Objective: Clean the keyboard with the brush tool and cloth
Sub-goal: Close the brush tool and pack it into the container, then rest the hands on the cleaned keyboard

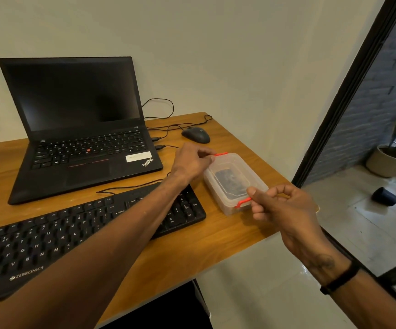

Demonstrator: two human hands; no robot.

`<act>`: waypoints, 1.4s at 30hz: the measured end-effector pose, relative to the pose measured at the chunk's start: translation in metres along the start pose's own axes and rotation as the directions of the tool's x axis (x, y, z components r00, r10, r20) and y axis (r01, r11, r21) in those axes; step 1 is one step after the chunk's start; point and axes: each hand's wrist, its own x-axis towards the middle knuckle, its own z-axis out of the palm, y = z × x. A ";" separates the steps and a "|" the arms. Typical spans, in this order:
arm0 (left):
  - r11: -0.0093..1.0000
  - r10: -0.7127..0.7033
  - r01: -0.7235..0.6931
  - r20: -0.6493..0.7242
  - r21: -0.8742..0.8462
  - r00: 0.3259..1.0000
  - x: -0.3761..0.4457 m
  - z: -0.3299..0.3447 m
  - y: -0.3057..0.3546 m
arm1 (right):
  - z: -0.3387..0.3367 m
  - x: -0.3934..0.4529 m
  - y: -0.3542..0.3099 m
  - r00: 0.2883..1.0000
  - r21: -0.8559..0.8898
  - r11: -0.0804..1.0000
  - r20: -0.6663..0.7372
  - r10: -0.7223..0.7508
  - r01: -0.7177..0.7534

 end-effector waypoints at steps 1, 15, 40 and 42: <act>1.000 0.006 -0.006 0.005 0.005 1.000 0.001 0.000 0.000 | 0.002 0.001 0.000 1.000 0.000 1.000 -0.010 0.002 -0.002; 0.988 -0.071 0.030 0.276 0.150 0.959 0.041 0.010 0.022 | 0.045 0.094 -0.005 0.992 -0.042 0.999 -0.125 -0.019 0.014; 0.857 -0.121 0.153 -0.096 0.492 0.988 -0.296 -0.214 -0.118 | 0.167 -0.046 0.052 0.366 -0.364 0.042 0.921 -0.134 0.931; 0.861 -0.111 0.145 -0.099 0.487 0.989 -0.294 -0.212 -0.122 | 0.167 -0.043 0.054 0.367 -0.365 0.042 0.920 -0.140 0.930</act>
